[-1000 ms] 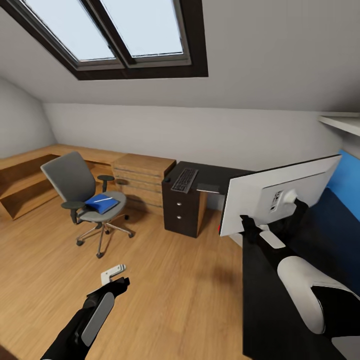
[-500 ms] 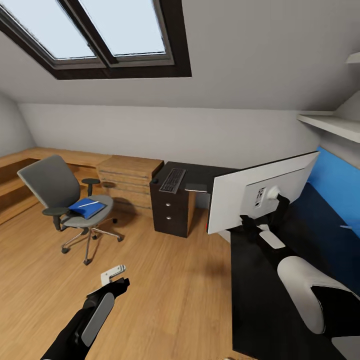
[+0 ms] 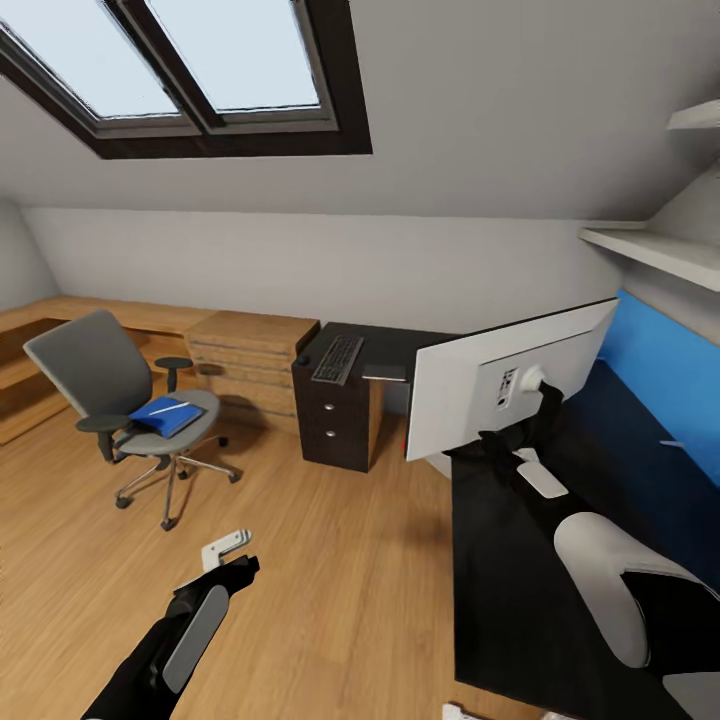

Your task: In the bedroom, organize the workspace by keeping the computer under the desk, ensuring the monitor is on the desk, placing the keyboard on the desk next to the monitor, placing the mouse on the desk next to the keyboard, moving the folder from the swivel chair onto the desk next to the mouse, stacking the notebook on top of the folder with the pen on top of the notebook, and positioning the swivel chair next to the desk.

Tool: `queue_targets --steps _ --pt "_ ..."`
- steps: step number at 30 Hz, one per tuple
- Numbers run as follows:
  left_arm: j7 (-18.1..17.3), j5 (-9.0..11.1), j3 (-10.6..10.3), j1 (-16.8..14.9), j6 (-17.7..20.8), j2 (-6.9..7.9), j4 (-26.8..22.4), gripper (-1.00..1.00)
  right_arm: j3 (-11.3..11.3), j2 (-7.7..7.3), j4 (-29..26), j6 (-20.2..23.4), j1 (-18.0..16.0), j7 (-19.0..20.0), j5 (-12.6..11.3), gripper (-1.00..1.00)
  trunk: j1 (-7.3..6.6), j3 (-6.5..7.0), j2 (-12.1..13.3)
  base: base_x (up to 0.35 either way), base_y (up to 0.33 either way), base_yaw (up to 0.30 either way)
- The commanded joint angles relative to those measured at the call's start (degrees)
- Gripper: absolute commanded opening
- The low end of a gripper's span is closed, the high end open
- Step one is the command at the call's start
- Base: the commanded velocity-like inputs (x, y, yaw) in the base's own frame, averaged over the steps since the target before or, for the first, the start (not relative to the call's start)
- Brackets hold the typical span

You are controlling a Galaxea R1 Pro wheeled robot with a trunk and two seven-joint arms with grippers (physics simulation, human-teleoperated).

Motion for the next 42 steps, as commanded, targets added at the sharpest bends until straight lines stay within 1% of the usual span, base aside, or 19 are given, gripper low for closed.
queue_targets --steps 1,5,8,9,12,13,14,15,16,18,22,23,25,26,31,32,35,40,42 --pt "0.55 0.50 -0.24 -0.04 0.08 0.07 -0.10 1.00 -0.34 0.04 -0.14 0.33 -0.02 -0.32 0.01 1.00 -0.01 -0.09 -0.08 -0.277 0.000 -0.003" --pt "0.55 0.50 -0.23 -0.04 0.07 0.10 -0.10 1.00 0.32 0.09 -0.13 -0.46 -0.02 -0.32 1.08 1.00 -0.01 -0.09 -0.08 -0.212 0.000 -0.002" --pt "0.55 0.49 -0.23 -0.04 0.07 0.14 -0.10 1.00 1.00 0.36 -0.13 -1.86 -0.02 -0.34 3.48 1.00 -0.01 -0.09 -0.08 -0.072 0.000 0.000" --pt "0.55 0.46 -0.23 -0.04 0.07 0.18 -0.10 1.00 1.22 0.92 -0.13 -2.55 -0.02 -0.36 5.19 1.00 -0.01 -0.09 -0.08 -0.036 0.000 0.000" --pt "0.55 0.44 -0.23 -0.04 0.07 0.21 -0.10 1.00 1.37 2.10 -0.13 -3.58 -0.02 -0.44 8.27 1.00 -0.01 -0.09 -0.08 -0.024 0.000 0.000" --pt "0.55 0.37 -0.23 -0.04 0.05 0.23 -0.10 1.00 1.50 3.60 -0.13 -5.56 -0.02 -0.65 13.10 1.00 -0.01 -0.09 -0.08 -0.008 0.000 0.000" --pt "0.55 0.33 -0.23 -0.04 0.04 0.27 -0.10 1.00 1.52 4.30 -0.13 -6.94 -0.02 -0.75 15.60 1.00 -0.01 -0.09 -0.08 -0.005 0.000 0.000" --pt "0.55 0.31 -0.23 -0.04 0.03 0.28 -0.10 1.00 1.52 4.65 -0.13 -7.71 -0.02 -0.79 16.83 1.00 -0.01 -0.09 -0.08 -0.004 0.000 0.000" --pt "0.55 0.28 -0.23 -0.04 0.03 0.30 -0.10 1.00 1.53 5.33 -0.13 -9.42 -0.02 -0.89 19.19 1.00 -0.01 -0.09 -0.08 -0.003 0.000 0.000" --pt "0.55 0.27 -0.23 -0.04 0.04 0.31 -0.10 1.00 1.53 5.86 -0.13 -11.22 -0.02 -1.13 21.41 1.00 -0.01 -0.09 -0.08 -0.002 0.000 0.000" --pt "0.55 0.25 -0.23 -0.04 0.05 0.33 -0.10 1.00 1.62 6.49 -0.10 -14.52 -0.02 -2.44 25.61 1.00 -0.01 -0.09 -0.08 -0.001 0.000 0.000" --pt "0.55 0.25 -0.23 -0.04 0.06 0.33 -0.10 1.00 1.65 6.68 0.05 -15.84 -0.02 -3.51 27.99 1.00 -0.01 -0.09 -0.08 0.000 0.000 0.000" --pt "0.55 0.24 -0.23 -0.04 0.06 0.33 -0.10 1.00 1.62 6.82 0.64 -17.14 -0.02 -4.75 30.84 1.00 -0.01 -0.09 -0.08 0.000 0.000 0.000" --pt "0.60 0.24 -0.28 -0.04 0.03 0.33 -0.10 1.00 1.57 6.87 3.47 -21.13 -0.02 -6.99 37.57 1.00 -0.01 -0.09 -0.08 0.000 0.000 0.000" --pt "0.62 0.24 -0.30 -0.04 0.00 0.28 -0.10 1.00 1.54 6.92 7.53 -28.99 -0.02 -8.39 45.72 1.00 -0.01 -0.09 -0.08 0.000 0.000 0.000" --pt "0.63 0.24 -0.31 -0.04 -0.01 0.27 -0.10 1.00 1.54 6.94 9.01 -32.03 -0.02 -8.66 48.27 1.00 -0.01 -0.09 -0.08 0.000 0.000 0.000" --pt "0.63 0.20 -0.31 -0.04 -0.01 0.25 -0.10 1.00 1.50 6.85 12.44 -36.13 -0.02 -9.60 51.94 1.00 -0.01 -0.09 -0.08 0.000 0.000 0.000" --pt "0.65 -0.51 -0.52 -0.04 -0.06 0.21 -0.15 1.00 1.46 6.23 14.19 -37.69 -0.02 -11.57 53.29 1.00 -0.01 -0.09 -0.08 0.000 0.000 0.000" --pt "0.77 -2.32 -1.29 -0.04 -0.11 0.18 -0.22 1.00 1.45 5.44 14.65 -38.10 0.05 -12.17 53.43 1.00 -0.01 -0.09 -0.08 0.000 0.000 0.000"
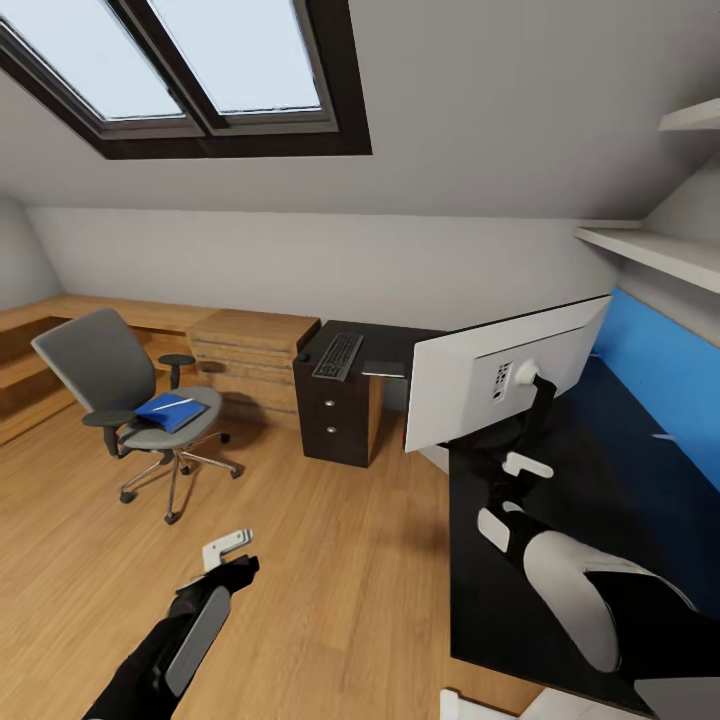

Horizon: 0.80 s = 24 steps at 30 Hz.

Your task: In the bedroom, organize the workspace by keeping the computer under the desk, ensuring the monitor is on the desk, placing the keyboard on the desk next to the monitor, placing the mouse on the desk next to the keyboard, moving the folder from the swivel chair onto the desk next to the mouse, stacking the notebook on top of the folder with the pen on top of the notebook, and positioning the swivel chair next to the desk.

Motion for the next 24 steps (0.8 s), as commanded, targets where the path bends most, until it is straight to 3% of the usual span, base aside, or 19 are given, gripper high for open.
queue_targets --steps 1,3,7,16,24 --pt "0.57 -0.30 -0.55 -0.05 0.08 0.07 -0.14 1.00 -0.12 -0.24 0.19 -0.32 0.05 -0.13 0.08 1.00 0.02 -0.09 -0.08 0.000 0.000 0.000" --pt "0.63 -2.43 -1.23 -0.05 -0.09 0.06 -0.21 1.00 -0.13 -0.66 0.50 -0.53 0.92 -0.36 0.17 1.00 0.02 -0.09 -0.08 0.000 0.000 0.000" --pt "0.66 -4.15 -1.75 -0.05 -0.26 0.00 -0.28 1.00 -0.07 -0.80 0.51 -1.12 2.76 -0.38 0.49 1.00 0.02 -0.09 -0.08 0.000 0.000 0.000" --pt "0.68 -4.98 -2.26 -0.05 -0.33 -0.26 -0.53 1.00 -0.05 -1.02 0.39 -2.22 3.95 -0.14 0.81 1.00 0.02 -0.09 -0.08 0.000 0.000 0.000" --pt "0.52 -4.92 -2.42 -0.05 -0.14 -1.69 -0.67 1.00 -0.04 -1.30 0.15 -2.74 4.15 -0.02 0.88 1.00 0.02 -0.09 -0.08 0.000 0.000 0.000"
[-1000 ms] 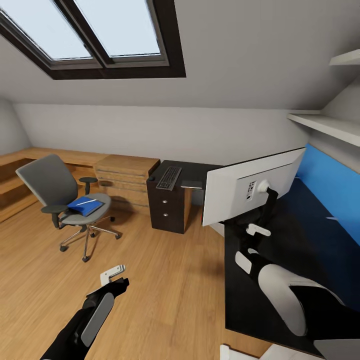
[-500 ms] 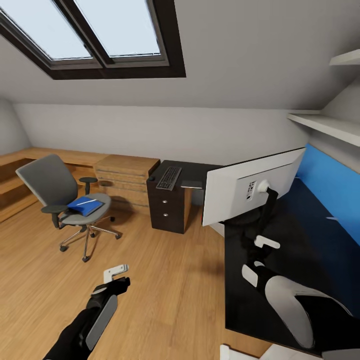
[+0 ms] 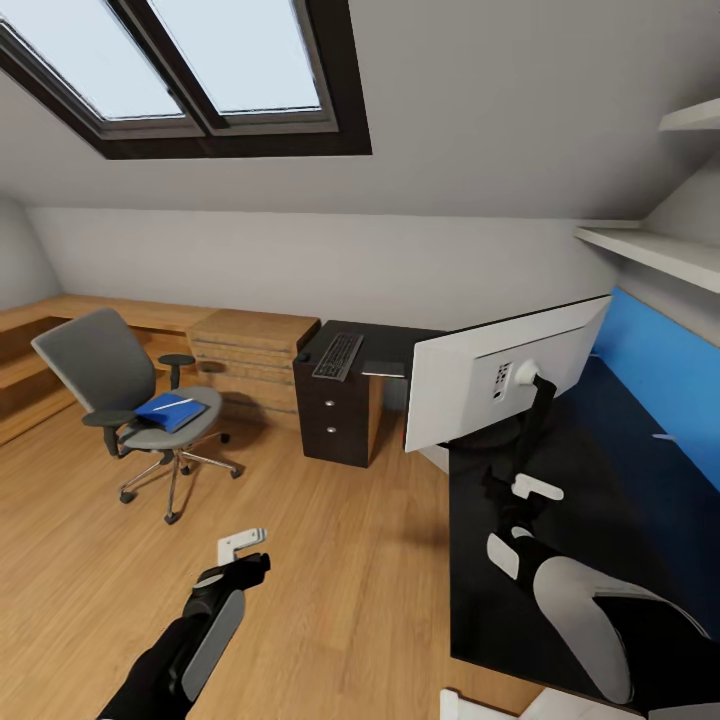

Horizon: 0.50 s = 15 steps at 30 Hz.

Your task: In the bedroom, organize the workspace by keeping the computer under the desk, ensuring the monitor is on the desk, placing the keyboard on the desk next to the monitor, placing the mouse on the desk next to the keyboard, moving the folder from the swivel chair onto the desk next to the mouse, stacking the notebook on top of the folder with the pen on top of the notebook, and positioning the swivel chair next to the desk.

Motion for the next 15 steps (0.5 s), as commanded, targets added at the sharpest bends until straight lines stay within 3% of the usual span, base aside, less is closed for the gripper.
queue_targets --steps 1,3,11,15 --pt "0.55 0.52 -0.25 -0.05 0.14 0.01 -0.06 1.00 -0.20 0.00 0.04 -0.22 -0.06 -0.02 0.02 1.00 0.02 -0.09 -0.08 0.000 0.000 0.000" --pt "0.54 0.52 -0.25 -0.05 0.15 -0.03 -0.04 1.00 -0.20 -0.01 0.03 -0.26 -0.06 -0.04 0.02 1.00 0.02 -0.09 -0.08 0.000 0.000 0.000" --pt "0.54 0.53 -0.52 -0.05 0.08 -0.06 0.15 1.00 -0.20 -0.01 0.04 -0.31 -0.02 -0.07 -0.01 1.00 0.02 -0.09 -0.08 0.084 -0.254 0.000" --pt "0.54 0.59 -0.47 -0.05 0.16 -0.03 0.23 1.00 -0.20 -0.02 0.03 -0.33 -0.02 -0.07 0.02 1.00 0.02 -0.09 -0.08 0.034 -0.075 0.000"
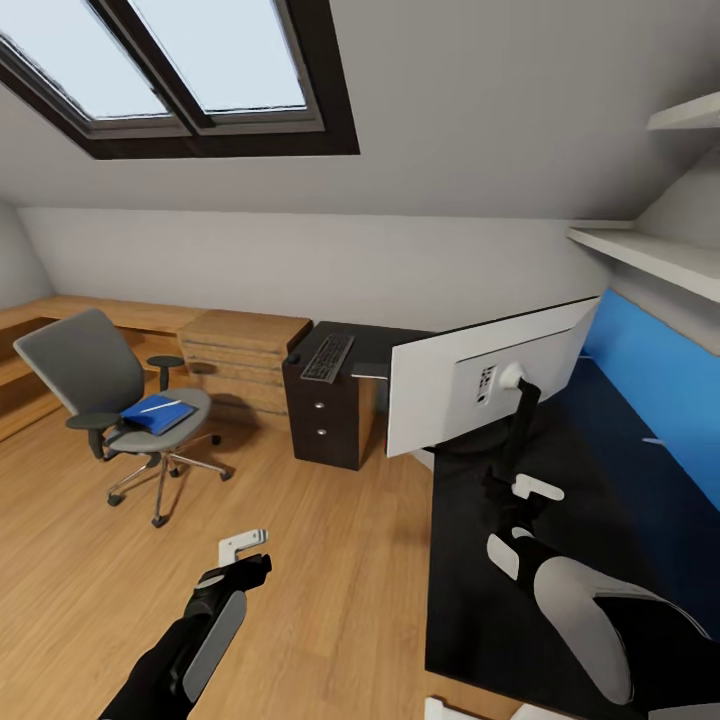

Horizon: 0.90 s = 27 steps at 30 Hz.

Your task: In the bedroom, organize the workspace by keeping the computer under the desk, ensuring the monitor is on the desk, placing the keyboard on the desk next to the monitor, placing the mouse on the desk next to the keyboard, moving the folder from the swivel chair onto the desk next to the mouse, stacking the notebook on top of the folder with the pen on top of the notebook, and positioning the swivel chair next to the desk.

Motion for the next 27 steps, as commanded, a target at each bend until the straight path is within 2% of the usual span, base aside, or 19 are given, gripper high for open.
queue_targets --steps 1,3,8,15,22,27 --pt "0.55 0.52 -0.24 -0.05 0.12 0.08 -0.09 1.00 -0.20 0.01 0.04 -0.20 -0.06 0.01 0.02 1.00 0.02 -0.09 -0.08 0.013 -0.028 0.000" --pt "0.55 0.53 -0.22 -0.05 0.12 0.10 -0.08 1.00 -0.20 0.01 0.06 -0.36 -0.05 0.01 0.02 1.00 0.02 -0.09 -0.08 0.008 -0.017 0.000" --pt "0.55 0.54 -0.13 -0.05 0.13 0.16 -0.07 1.00 -0.20 0.13 0.37 -3.91 -0.05 -0.14 -0.05 1.00 0.02 -0.09 -0.08 0.002 -0.003 0.000" --pt "0.55 0.54 -0.12 -0.05 0.13 0.22 -0.07 1.00 -0.20 0.25 0.46 -4.85 -0.05 -0.31 -0.06 1.00 0.02 -0.09 -0.08 0.000 0.000 -0.019" --pt "0.55 0.49 0.01 -0.05 0.13 0.32 -0.08 1.00 -0.20 0.27 0.48 -5.00 -0.05 -0.29 -0.06 1.00 0.02 -0.09 -0.08 -0.003 0.011 -0.174" --pt "0.55 0.46 0.04 -0.05 0.13 0.35 -0.10 1.00 -0.20 0.30 0.48 -5.03 -0.05 -0.21 -0.02 1.00 0.02 -0.09 -0.08 -0.094 0.145 -0.249"
